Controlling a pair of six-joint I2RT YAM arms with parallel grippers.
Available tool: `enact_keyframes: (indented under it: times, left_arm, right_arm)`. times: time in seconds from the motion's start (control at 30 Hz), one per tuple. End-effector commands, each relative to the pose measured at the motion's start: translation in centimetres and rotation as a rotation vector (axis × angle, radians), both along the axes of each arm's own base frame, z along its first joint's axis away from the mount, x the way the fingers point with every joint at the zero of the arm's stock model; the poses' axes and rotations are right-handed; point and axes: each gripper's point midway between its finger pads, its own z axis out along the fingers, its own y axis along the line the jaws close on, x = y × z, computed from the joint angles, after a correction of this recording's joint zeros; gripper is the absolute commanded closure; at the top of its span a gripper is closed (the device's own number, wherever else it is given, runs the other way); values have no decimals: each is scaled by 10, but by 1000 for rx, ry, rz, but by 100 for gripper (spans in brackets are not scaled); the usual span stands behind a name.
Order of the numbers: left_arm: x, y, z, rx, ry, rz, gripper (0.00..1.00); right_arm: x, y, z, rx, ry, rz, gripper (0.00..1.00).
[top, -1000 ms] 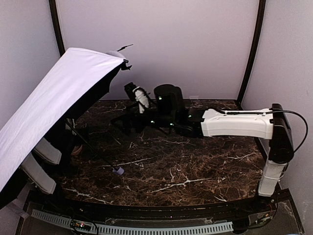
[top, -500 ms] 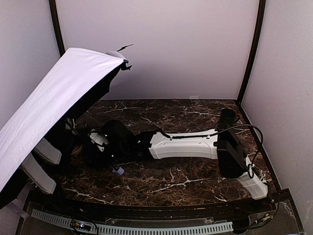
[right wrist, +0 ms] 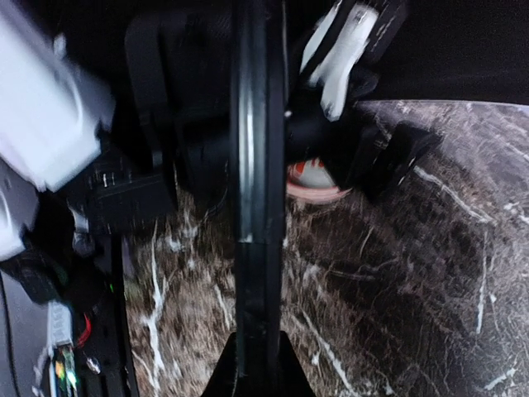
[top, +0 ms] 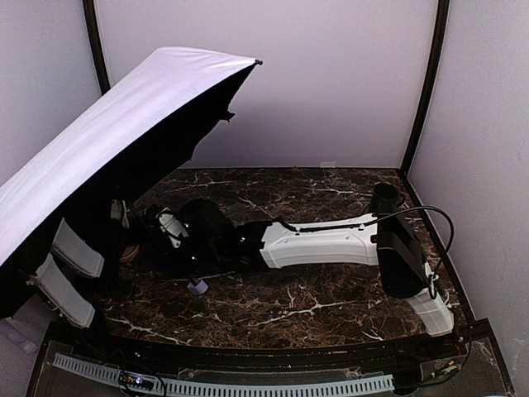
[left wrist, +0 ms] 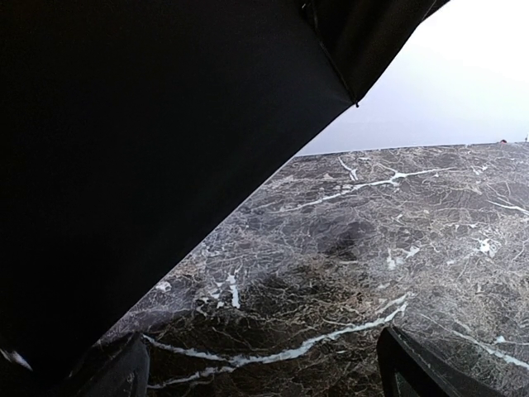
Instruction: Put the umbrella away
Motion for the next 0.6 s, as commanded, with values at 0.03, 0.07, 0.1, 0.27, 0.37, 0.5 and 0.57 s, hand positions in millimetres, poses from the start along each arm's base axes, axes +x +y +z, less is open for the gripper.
enact_keyframes:
  times: [0.03,0.07,0.1,0.27,0.37,0.5,0.57]
  left_arm:
    - [3,-1,7,-3,-19,-8,1]
    - [3,-2,10,4,-29,-14,1]
    - [5,-5,12,13,-22,-24,1]
    - [10,-1,42,43,18,29,1]
    - [3,-8,64,78,-13,19,4]
    - [-10,-48,123,71,-80,-132,13]
    - [-19,-80,146,11,-37,-283,20]
  right_arm:
    - [49,-32,199,547,-41,-195,100]
    - [53,-40,211,583,-49,-218,100]
    - [58,-50,226,626,-67,-244,100]
    - [69,-94,267,683,-166,-371,100]
    - [75,-114,274,664,-211,-444,100]
    - [90,-139,268,621,-211,-580,100]
    - [96,-148,262,596,-218,-635,100]
